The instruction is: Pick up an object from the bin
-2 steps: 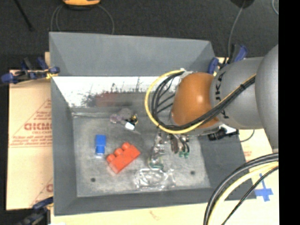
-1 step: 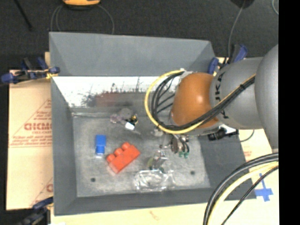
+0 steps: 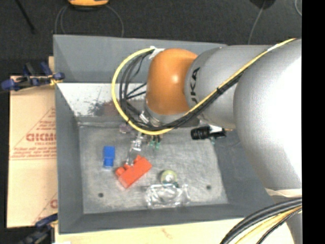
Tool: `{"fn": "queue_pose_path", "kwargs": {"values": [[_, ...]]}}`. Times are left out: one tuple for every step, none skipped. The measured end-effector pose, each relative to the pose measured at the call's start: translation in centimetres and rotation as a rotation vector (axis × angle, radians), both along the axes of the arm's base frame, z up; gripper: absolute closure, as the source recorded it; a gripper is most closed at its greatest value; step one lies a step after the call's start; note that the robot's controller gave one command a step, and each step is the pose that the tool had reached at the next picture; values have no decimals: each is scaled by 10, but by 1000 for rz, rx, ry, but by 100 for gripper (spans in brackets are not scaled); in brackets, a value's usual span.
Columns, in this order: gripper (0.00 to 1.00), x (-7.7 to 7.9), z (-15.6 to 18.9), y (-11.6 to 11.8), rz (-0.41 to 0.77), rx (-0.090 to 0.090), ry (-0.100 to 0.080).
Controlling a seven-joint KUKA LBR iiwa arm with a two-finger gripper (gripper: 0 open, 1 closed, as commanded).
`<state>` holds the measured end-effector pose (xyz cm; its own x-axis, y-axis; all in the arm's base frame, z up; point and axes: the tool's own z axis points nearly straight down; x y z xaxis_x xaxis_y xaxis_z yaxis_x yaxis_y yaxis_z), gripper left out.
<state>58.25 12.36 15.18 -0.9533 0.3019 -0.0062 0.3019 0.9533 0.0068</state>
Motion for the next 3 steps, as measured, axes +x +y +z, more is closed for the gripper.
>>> {"fn": "queue_pose_path", "kwargs": {"values": [[0, -56, -42, 5, 460, -7, 9], [0, -52, -79, -16, 458, -5, -5], [100, -48, -74, -15, 456, -5, -20]]}}
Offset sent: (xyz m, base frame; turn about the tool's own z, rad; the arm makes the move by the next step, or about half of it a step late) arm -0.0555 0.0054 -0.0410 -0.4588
